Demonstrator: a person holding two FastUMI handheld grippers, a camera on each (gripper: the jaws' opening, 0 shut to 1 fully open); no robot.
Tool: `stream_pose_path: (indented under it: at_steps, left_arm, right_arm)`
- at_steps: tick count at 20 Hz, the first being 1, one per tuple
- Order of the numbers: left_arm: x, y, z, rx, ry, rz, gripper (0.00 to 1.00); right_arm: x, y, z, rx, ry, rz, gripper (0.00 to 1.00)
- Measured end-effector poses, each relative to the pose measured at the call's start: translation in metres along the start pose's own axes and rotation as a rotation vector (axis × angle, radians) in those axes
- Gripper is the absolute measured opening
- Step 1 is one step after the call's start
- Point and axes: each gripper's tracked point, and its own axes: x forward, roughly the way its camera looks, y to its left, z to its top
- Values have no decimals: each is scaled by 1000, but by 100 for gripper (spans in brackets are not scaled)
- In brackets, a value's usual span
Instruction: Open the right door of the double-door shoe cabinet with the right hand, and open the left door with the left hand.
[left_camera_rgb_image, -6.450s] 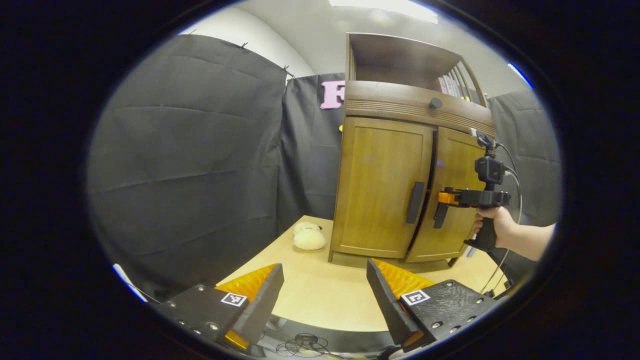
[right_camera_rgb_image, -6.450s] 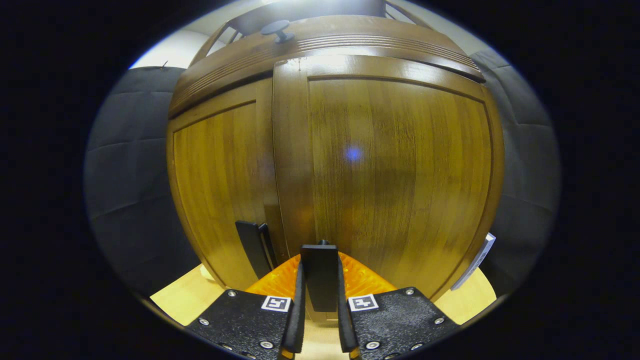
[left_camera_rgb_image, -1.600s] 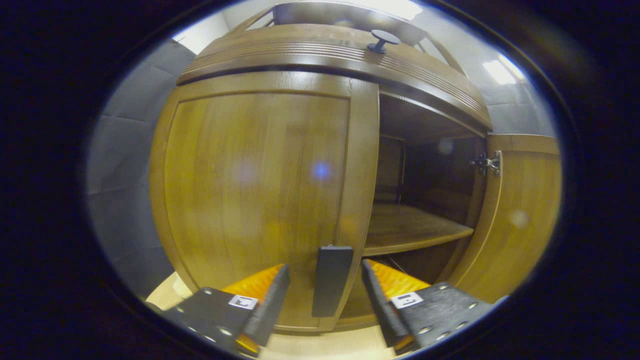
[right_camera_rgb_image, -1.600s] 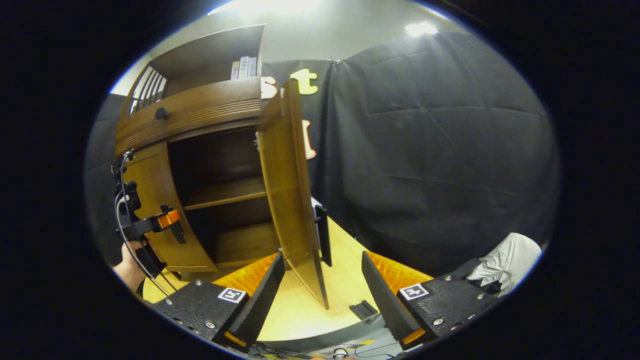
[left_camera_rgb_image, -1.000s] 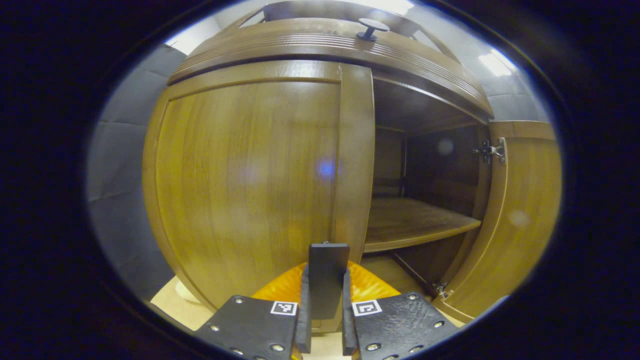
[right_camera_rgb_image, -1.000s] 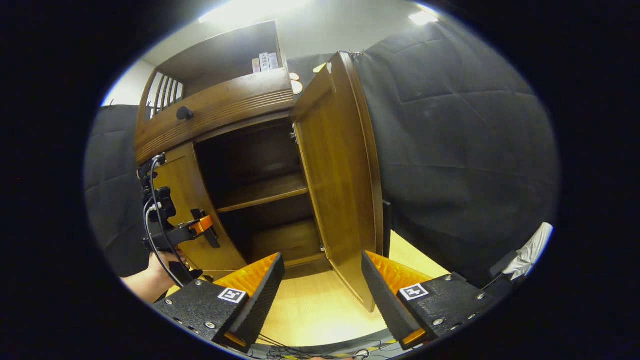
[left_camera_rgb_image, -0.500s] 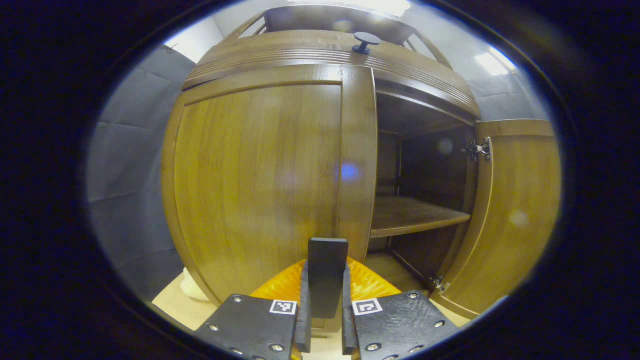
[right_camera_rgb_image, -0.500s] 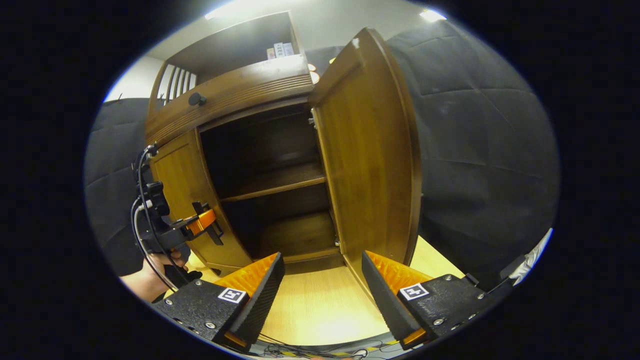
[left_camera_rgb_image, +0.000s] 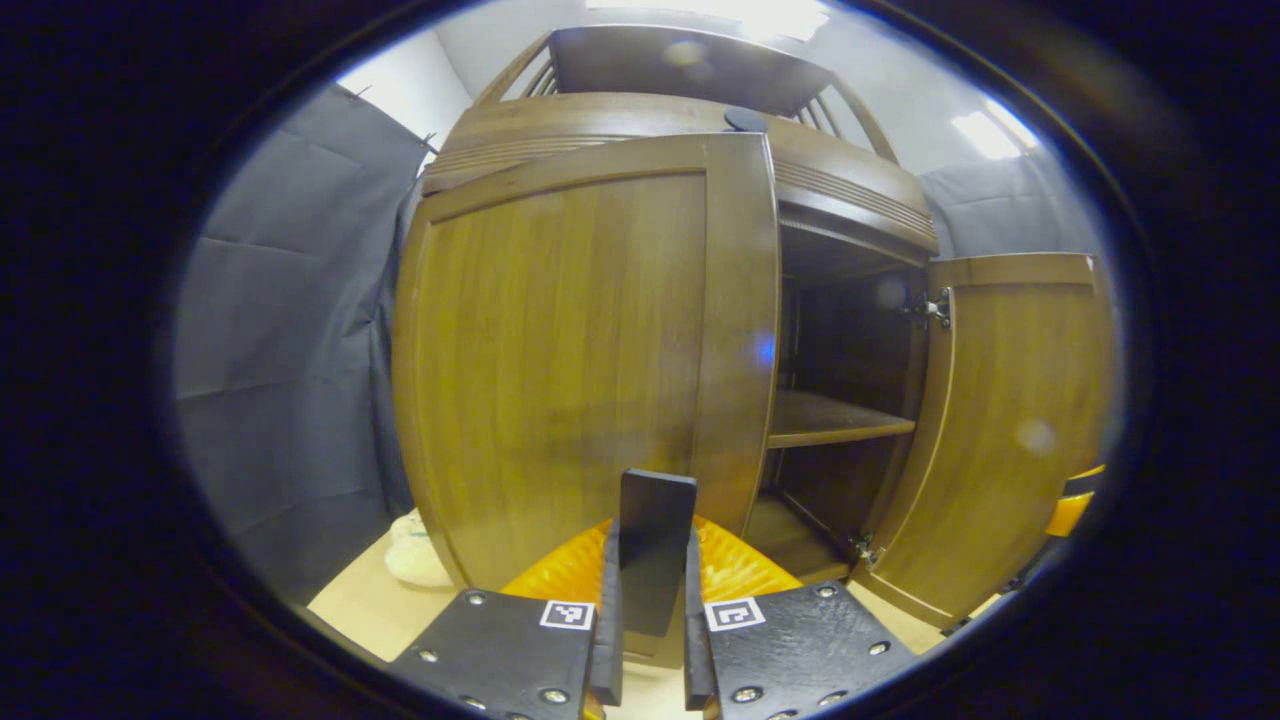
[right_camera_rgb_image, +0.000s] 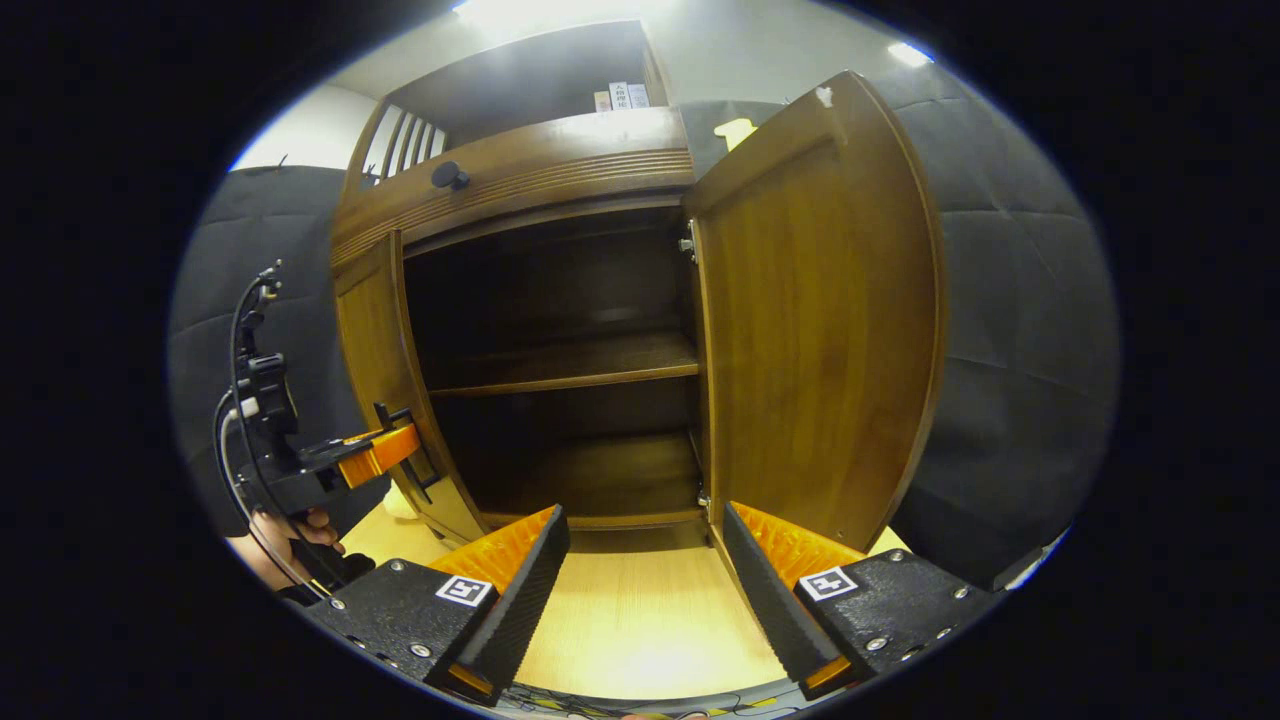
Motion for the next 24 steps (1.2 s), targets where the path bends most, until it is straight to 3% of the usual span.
stream_pose_path:
  at_steps: [5, 7, 10, 11, 12, 15, 17, 20, 21, 22, 24]
  left_arm:
    - [6, 6, 2, -13, -3, 80, 32]
    - [8, 8, 1, -12, 2, 103, 18]
    - [-6, 9, 19, 6, 8, 130, 21]
    - [-1, 14, 25, 19, 7, 139, 8]
    - [-5, 20, 33, 25, 1, 158, 21]
    - [-12, 38, 44, -18, -13, 197, 3]
    - [-27, 61, 37, -52, -17, 212, 3]
    - [-46, 96, 29, -54, -24, 195, 17]
    - [-48, 103, 26, -45, -18, 180, 17]
    - [-49, 114, 27, -29, -21, 177, 10]
    - [-58, 149, 27, 1, -25, 192, 9]
  right_arm:
    - [14, 20, -4, -6, 23, 54, 96]
    - [19, 30, -4, -14, 27, 79, 95]
    - [26, 45, -5, -32, 33, 121, 92]
    - [29, 51, -6, -35, 35, 134, 92]
    - [31, 56, -6, -36, 39, 147, 92]
    - [37, 72, -8, -39, 46, 183, 96]
    - [40, 82, -9, -47, 48, 203, 95]
    - [45, 96, -9, -51, 53, 226, 92]
    - [46, 98, -8, -51, 52, 229, 92]
    - [46, 100, -7, -48, 50, 229, 92]
    - [47, 103, -7, -43, 54, 226, 95]
